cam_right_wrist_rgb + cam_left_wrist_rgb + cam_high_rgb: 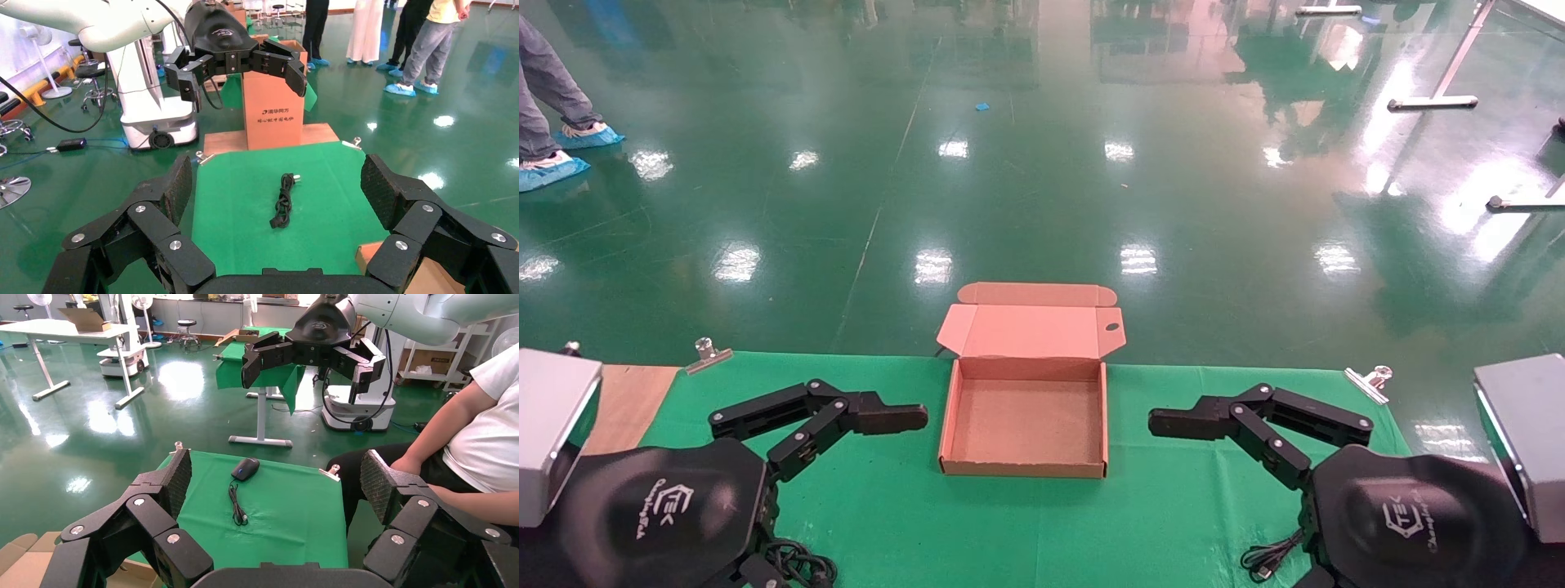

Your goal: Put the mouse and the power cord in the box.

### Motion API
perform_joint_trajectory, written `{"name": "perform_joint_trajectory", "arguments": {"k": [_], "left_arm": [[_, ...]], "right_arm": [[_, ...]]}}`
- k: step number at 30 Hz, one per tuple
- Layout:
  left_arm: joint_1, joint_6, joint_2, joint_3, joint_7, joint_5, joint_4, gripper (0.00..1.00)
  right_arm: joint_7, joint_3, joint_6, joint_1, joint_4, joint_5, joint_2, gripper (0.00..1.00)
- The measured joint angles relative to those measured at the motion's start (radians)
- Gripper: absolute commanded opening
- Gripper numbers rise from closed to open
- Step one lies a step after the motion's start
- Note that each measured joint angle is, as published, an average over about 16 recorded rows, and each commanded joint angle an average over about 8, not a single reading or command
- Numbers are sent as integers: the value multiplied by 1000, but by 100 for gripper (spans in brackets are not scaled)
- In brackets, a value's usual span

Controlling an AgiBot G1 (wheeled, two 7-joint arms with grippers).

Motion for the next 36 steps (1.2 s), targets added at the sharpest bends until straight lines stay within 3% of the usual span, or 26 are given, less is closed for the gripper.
{"name": "perform_joint_trajectory", "arguments": {"k": [36], "left_arm": [[0,0,0,0,0,0,0,100]], "right_arm": [[0,0,0,0,0,0,0,100]]}}
